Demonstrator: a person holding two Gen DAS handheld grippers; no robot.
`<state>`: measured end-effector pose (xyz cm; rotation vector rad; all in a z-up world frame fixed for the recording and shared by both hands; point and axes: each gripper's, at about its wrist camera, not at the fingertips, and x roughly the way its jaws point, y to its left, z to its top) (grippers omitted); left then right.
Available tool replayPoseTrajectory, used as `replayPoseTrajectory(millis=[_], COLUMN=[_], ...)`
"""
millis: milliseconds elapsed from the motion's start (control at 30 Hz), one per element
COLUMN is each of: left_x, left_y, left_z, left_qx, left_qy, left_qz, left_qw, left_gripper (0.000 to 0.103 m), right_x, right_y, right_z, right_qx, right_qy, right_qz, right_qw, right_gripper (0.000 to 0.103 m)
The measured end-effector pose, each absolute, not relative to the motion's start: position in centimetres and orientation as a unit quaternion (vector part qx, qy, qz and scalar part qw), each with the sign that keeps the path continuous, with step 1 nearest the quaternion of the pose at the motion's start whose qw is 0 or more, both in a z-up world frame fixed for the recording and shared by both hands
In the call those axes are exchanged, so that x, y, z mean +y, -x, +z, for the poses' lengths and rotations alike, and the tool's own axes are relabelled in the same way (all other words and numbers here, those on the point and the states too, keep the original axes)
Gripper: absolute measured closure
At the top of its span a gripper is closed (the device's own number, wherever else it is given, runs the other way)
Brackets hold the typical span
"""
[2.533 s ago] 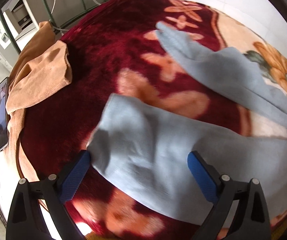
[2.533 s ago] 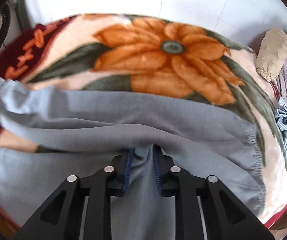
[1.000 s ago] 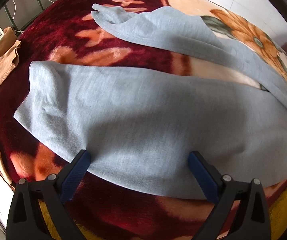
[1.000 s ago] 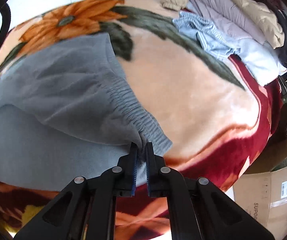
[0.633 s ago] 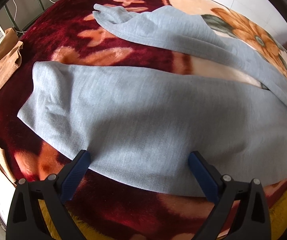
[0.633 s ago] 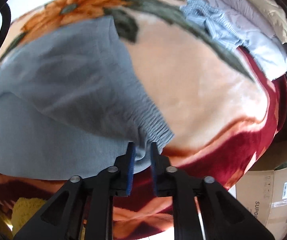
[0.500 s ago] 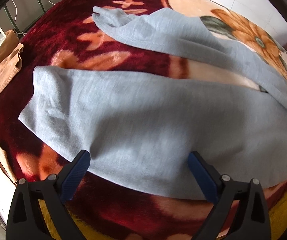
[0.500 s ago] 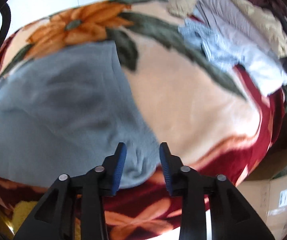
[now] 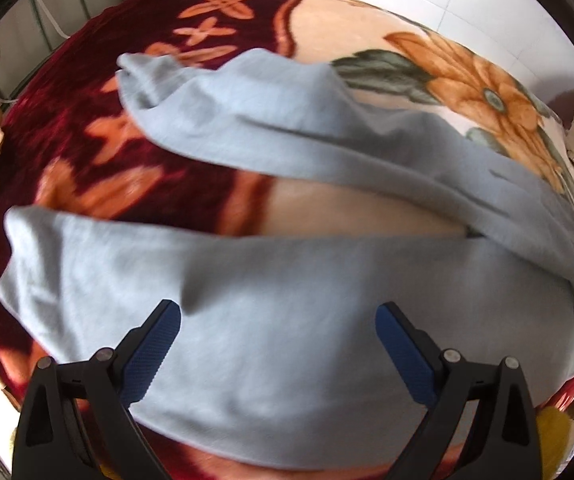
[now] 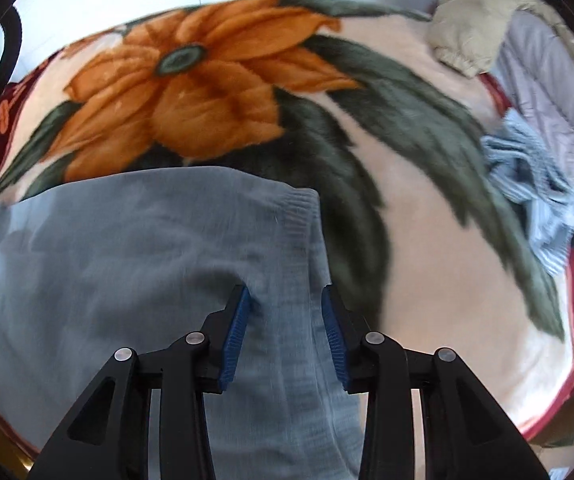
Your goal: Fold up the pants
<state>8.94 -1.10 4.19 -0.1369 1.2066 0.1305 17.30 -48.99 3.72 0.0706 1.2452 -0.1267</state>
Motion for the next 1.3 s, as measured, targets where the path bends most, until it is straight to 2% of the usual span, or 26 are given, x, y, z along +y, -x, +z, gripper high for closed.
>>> replayPoseTrajectory(millis=[133,167,200,233,333,400,533,667,800,1000,1033,1100,1167,1300], left_x=[-2.6,-3.1,-3.6,-4.0,-5.4,-5.9,-6.0,-5.9,-6.1,-6.8,-7.0,-7.5,-8.3,-10.0], left_y=[-10.0,-10.3,-10.6,-10.7,-11.0,-11.3,-11.7,-12.0,-12.4,-13.2,-13.4,-13.8,-14.5,-17.1], left_z=[3.6,3.3,3.1,2.9,2.6,2.5,2.1,2.0,2.2,4.1,4.6,5.3,5.6,6.0], left_qx=[0.570,0.572,0.574,0.574,0.572,0.570,0.572,0.572,0.572,0.562,0.558,0.551,0.547,0.541], left_qy=[0.060,0.055,0.048,0.042,0.016,0.004,0.006,0.005,0.005,0.015,0.016,0.015,0.008,-0.013], left_qz=[0.053,0.051,0.051,0.051,0.052,0.052,0.054,0.056,0.058,0.034,0.030,0.021,0.013,-0.002], left_qw=[0.818,0.817,0.816,0.816,0.819,0.820,0.818,0.819,0.818,0.827,0.829,0.834,0.837,0.841], left_gripper=[0.003,0.003,0.003,0.003,0.003,0.003,0.002,0.002,0.002,0.003,0.003,0.003,0.003,0.003], right_x=[-49.7,-49.6,-49.5,-49.3,-49.4,-50.0,-53.0,-55.4,-54.8,-54.6,-54.7,-54.7,-54.7,-54.6], right_y=[-18.4,-18.5,-18.5,-18.4,-18.6,-18.9,-20.2,-21.7,-22.1,-20.3,-19.8,-18.3,-17.1,-16.6], right_z=[3.0,3.1,3.2,3.5,4.2,5.4,6.4,4.4,2.3,4.3,4.9,6.4,7.6,8.3], right_qx=[0.571,0.570,0.566,0.558,0.543,0.516,0.489,0.505,0.516,0.517,0.514,0.506,0.504,0.522], right_qy=[-0.064,-0.062,-0.053,-0.036,-0.019,0.005,-0.005,-0.049,-0.018,-0.028,-0.035,-0.043,-0.047,-0.049], right_qz=[-0.062,-0.060,-0.059,-0.059,-0.059,-0.094,-0.159,-0.166,-0.173,-0.146,-0.138,-0.124,-0.105,-0.080], right_qw=[0.816,0.817,0.821,0.827,0.837,0.852,0.858,0.845,0.839,0.843,0.846,0.853,0.856,0.848], right_gripper=[0.059,0.061,0.076,0.081,0.084,0.091,0.091,0.091,0.087,0.083,0.081,0.071,0.066,0.066])
